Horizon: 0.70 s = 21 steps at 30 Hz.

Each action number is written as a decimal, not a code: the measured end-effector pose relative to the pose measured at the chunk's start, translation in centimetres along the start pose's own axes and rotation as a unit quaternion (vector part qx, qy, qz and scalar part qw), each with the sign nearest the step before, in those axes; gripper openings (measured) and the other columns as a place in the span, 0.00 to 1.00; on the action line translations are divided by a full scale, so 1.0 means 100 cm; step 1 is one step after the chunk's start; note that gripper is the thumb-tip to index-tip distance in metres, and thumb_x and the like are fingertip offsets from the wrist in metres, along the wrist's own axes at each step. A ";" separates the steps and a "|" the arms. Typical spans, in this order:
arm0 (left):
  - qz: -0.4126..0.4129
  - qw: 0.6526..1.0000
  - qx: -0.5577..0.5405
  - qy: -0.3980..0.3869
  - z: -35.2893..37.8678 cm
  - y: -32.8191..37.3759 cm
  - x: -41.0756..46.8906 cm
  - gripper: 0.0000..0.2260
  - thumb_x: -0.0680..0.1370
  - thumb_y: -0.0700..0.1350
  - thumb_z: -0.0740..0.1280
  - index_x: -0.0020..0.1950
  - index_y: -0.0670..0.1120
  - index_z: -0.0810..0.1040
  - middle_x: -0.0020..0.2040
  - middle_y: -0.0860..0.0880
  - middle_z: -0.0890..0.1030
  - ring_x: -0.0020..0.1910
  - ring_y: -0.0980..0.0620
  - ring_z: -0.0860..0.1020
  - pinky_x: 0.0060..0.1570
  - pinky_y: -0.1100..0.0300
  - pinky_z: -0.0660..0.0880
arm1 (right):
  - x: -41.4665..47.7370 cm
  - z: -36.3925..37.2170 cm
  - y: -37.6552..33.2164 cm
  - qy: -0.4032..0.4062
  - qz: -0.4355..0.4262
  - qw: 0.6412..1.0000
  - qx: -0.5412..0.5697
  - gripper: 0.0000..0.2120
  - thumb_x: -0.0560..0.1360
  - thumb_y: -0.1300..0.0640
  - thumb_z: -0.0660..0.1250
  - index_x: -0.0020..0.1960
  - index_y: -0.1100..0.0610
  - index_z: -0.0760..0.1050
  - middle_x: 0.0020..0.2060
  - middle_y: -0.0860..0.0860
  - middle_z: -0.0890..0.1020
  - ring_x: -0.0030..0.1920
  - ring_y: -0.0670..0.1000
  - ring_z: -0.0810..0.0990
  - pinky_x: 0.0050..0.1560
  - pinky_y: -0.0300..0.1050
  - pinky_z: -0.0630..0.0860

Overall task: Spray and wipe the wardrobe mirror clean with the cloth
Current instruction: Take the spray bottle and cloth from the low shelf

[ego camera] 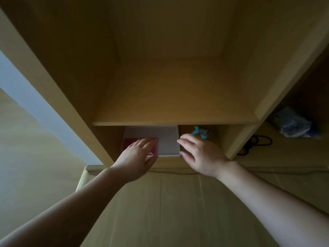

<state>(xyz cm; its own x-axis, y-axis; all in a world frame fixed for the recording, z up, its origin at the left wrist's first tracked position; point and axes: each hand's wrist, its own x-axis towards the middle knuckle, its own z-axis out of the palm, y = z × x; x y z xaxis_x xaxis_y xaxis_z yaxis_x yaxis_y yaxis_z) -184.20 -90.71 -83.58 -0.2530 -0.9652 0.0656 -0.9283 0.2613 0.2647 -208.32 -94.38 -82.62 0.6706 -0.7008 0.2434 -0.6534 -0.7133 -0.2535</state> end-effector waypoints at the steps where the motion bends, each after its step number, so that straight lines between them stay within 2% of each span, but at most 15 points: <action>1: -0.001 1.000 0.003 0.001 0.010 -0.004 0.002 0.21 0.79 0.55 0.60 0.70 0.49 0.69 0.68 0.51 0.72 0.67 0.51 0.69 0.66 0.58 0.65 | -0.003 0.010 0.004 -0.005 0.001 1.000 -0.005 0.16 0.76 0.56 0.69 0.61 0.61 0.77 0.58 0.56 0.79 0.51 0.55 0.81 0.44 0.42 0.76; 4: -0.011 1.000 0.004 0.008 0.031 -0.011 0.011 0.22 0.79 0.54 0.61 0.71 0.48 0.68 0.68 0.49 0.73 0.67 0.49 0.69 0.64 0.56 0.67 | -0.008 0.035 0.017 -0.021 0.011 1.000 -0.021 0.17 0.77 0.55 0.68 0.63 0.61 0.76 0.60 0.56 0.78 0.52 0.56 0.80 0.43 0.40 0.73; 9: -0.016 1.000 -0.020 0.009 0.055 -0.008 0.026 0.22 0.79 0.53 0.61 0.70 0.47 0.68 0.68 0.48 0.72 0.66 0.48 0.70 0.64 0.53 0.68 | -0.017 0.058 0.036 -0.042 0.075 0.996 -0.029 0.20 0.80 0.51 0.62 0.69 0.57 0.71 0.67 0.53 0.72 0.54 0.53 0.79 0.42 0.39 0.72; 12: -0.020 0.999 -0.033 0.028 0.069 -0.008 0.033 0.21 0.79 0.53 0.62 0.69 0.46 0.69 0.66 0.48 0.74 0.64 0.47 0.71 0.62 0.53 0.69 | -0.018 0.071 0.054 -0.068 0.122 0.990 -0.033 0.22 0.81 0.50 0.59 0.72 0.55 0.67 0.71 0.52 0.68 0.60 0.53 0.76 0.51 0.42 0.73; 16: -0.026 0.998 -0.030 0.044 0.084 -0.016 0.042 0.21 0.79 0.53 0.61 0.69 0.46 0.68 0.66 0.47 0.73 0.64 0.47 0.71 0.62 0.53 0.68 | -0.005 0.087 0.087 -0.099 0.215 0.971 -0.040 0.25 0.80 0.48 0.59 0.76 0.53 0.61 0.77 0.52 0.57 0.74 0.55 0.62 0.68 0.50 0.69; 19: -0.030 0.998 -0.029 0.046 0.092 -0.021 0.045 0.22 0.79 0.53 0.61 0.70 0.47 0.67 0.67 0.47 0.73 0.65 0.47 0.71 0.63 0.53 0.68 | 0.003 0.099 0.112 -0.100 0.246 0.962 -0.057 0.29 0.80 0.47 0.59 0.78 0.53 0.54 0.78 0.52 0.51 0.77 0.56 0.54 0.72 0.54 0.64; 21: -0.032 0.998 -0.029 0.045 0.098 -0.024 0.045 0.22 0.79 0.53 0.61 0.70 0.47 0.67 0.67 0.47 0.73 0.65 0.47 0.71 0.63 0.53 0.68 | 0.009 0.107 0.127 -0.096 0.275 0.955 -0.049 0.32 0.80 0.47 0.59 0.78 0.52 0.49 0.78 0.52 0.49 0.77 0.57 0.53 0.73 0.56 0.62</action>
<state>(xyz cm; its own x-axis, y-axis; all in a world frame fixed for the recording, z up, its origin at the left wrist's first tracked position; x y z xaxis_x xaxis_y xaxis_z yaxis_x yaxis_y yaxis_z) -185.80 -95.65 -93.32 -0.1665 -0.9770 0.1333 -0.9239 0.2018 0.3253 -212.25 -103.91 -95.68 0.2622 -0.9617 -0.0799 -0.9491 -0.2420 -0.2017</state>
